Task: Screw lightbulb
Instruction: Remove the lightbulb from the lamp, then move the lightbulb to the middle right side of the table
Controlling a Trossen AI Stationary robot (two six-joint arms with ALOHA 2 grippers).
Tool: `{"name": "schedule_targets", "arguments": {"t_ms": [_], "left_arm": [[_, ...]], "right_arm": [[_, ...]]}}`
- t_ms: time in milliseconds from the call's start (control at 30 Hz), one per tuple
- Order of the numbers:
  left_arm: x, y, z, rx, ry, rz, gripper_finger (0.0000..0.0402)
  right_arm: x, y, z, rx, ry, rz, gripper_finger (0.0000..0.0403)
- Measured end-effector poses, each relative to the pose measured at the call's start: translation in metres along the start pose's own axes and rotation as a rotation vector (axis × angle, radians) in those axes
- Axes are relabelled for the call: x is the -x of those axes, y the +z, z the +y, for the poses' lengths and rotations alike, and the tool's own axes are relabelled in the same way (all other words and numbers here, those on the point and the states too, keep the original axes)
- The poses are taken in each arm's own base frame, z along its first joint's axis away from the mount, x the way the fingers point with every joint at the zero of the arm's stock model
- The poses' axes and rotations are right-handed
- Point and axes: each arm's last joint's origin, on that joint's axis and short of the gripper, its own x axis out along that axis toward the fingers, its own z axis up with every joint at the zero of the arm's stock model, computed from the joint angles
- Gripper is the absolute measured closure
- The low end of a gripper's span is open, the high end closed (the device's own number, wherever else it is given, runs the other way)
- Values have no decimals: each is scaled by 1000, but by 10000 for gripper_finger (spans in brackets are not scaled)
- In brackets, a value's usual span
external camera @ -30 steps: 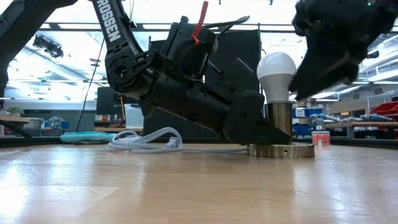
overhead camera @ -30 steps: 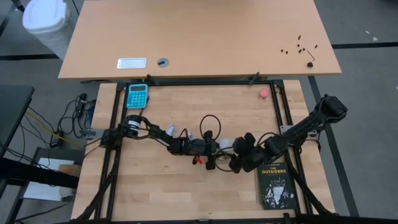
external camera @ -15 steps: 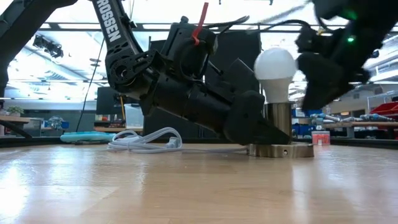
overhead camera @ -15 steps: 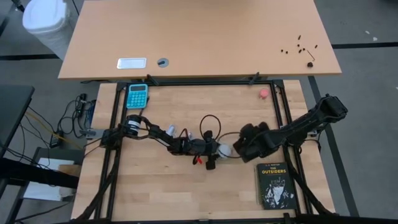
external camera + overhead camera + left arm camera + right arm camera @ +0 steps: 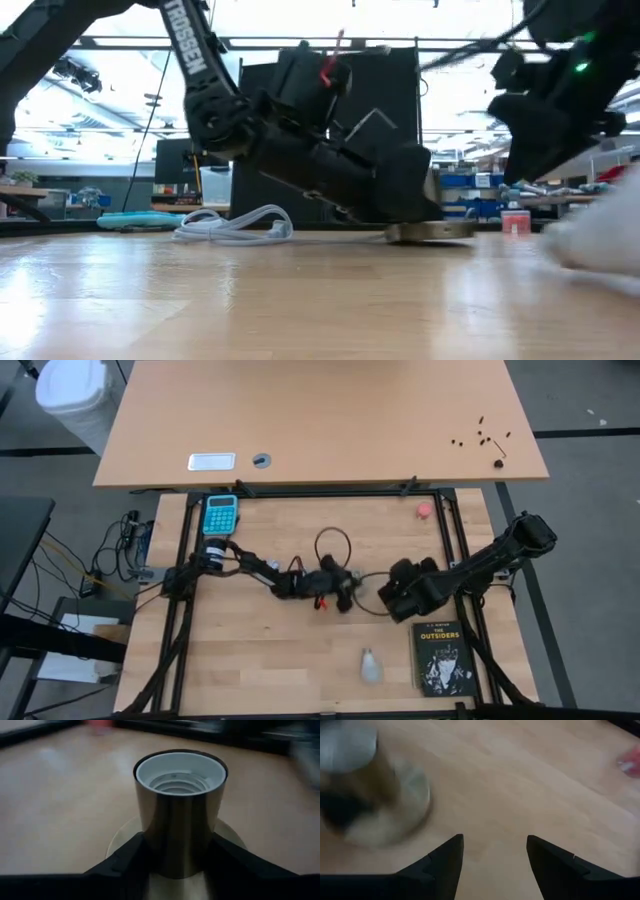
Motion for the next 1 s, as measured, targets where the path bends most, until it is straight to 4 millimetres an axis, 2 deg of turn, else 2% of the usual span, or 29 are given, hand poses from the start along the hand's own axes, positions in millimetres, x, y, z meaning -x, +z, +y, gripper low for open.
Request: {"name": "schedule_targets", "arguments": {"t_ms": [67,133,233,300,467,633,867,1000], "left_arm": [[-4,2,14,11,56,16,208],[-5,5,22,41,9,49,208],[-5,7,20,33,-177,82,208],[-5,7,19,13,-194,78,208],[-6,11,18,34,-197,19,197],[-7,15,19,46,-167,-7,150],[-8,18,32,-12,68,-29,88],[3,41,26,-81,16,-45,76]], "right_arm": [[1,-1,-6,56,-26,120,174],[9,-9,-6,144,47,224,174],[27,-24,3,230,201,149,174],[33,-29,-1,295,200,114,174],[39,-30,-16,226,132,73,174],[45,-34,-20,233,147,17,174],[42,-37,-23,162,123,0,175],[46,-41,-21,143,168,11,175]]}}
